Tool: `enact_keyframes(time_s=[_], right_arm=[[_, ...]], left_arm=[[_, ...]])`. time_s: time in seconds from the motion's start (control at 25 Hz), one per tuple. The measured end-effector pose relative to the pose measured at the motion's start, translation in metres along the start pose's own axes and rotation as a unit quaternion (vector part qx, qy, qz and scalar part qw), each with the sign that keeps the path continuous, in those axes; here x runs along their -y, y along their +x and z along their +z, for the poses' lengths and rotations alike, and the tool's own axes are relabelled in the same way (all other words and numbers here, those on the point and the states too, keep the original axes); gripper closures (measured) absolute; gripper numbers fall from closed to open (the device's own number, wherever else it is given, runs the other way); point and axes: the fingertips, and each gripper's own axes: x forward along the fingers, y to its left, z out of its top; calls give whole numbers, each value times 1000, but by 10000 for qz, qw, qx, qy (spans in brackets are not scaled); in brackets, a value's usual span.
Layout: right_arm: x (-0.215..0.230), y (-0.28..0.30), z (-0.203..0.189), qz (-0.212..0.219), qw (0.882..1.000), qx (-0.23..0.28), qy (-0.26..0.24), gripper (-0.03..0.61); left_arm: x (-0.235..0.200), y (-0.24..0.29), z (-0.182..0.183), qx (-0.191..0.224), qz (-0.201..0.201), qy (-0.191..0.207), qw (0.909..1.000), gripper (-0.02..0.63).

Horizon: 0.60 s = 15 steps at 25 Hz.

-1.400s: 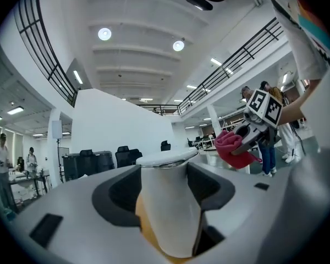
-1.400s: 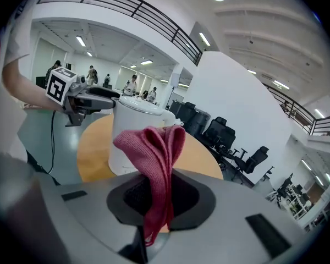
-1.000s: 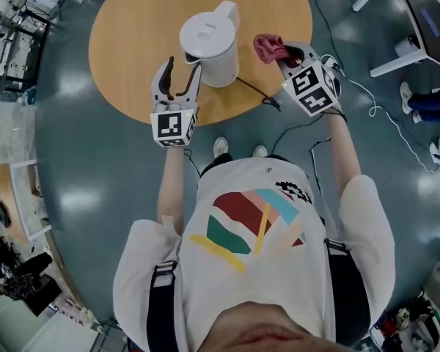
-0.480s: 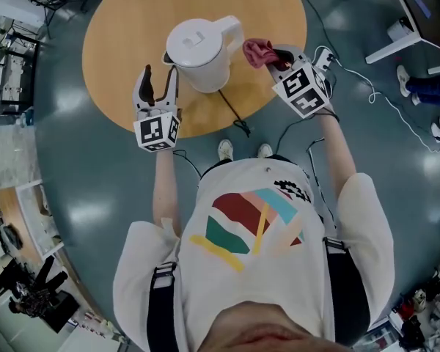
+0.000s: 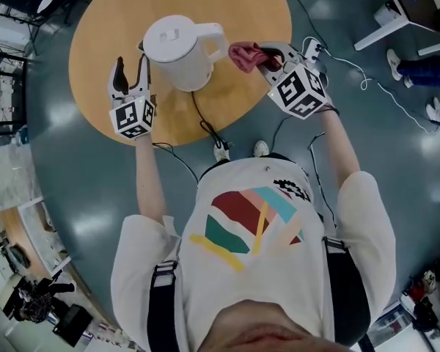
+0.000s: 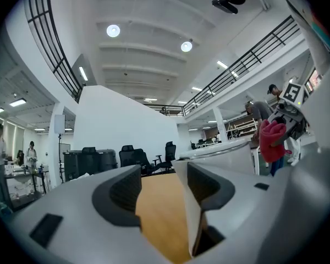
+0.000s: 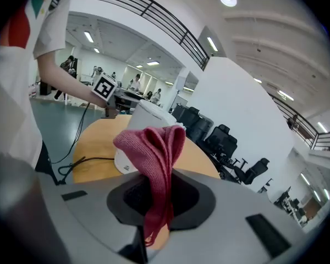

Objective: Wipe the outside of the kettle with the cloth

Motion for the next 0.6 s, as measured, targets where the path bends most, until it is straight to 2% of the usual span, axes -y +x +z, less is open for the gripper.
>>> enact_keyframes(time_s=[0.16, 0.36, 0.6], right_arm=[[4, 10, 11, 112, 9989, 162, -430, 531], [19, 23, 19, 224, 9975, 408, -524, 532], [22, 20, 25, 292, 9959, 550, -655, 532]], left_arm=[[-6, 18, 4, 97, 31, 15, 9999, 313], [-1, 9, -2, 238, 218, -332, 9989, 313], [-2, 1, -5, 89, 325, -253, 9991, 313]])
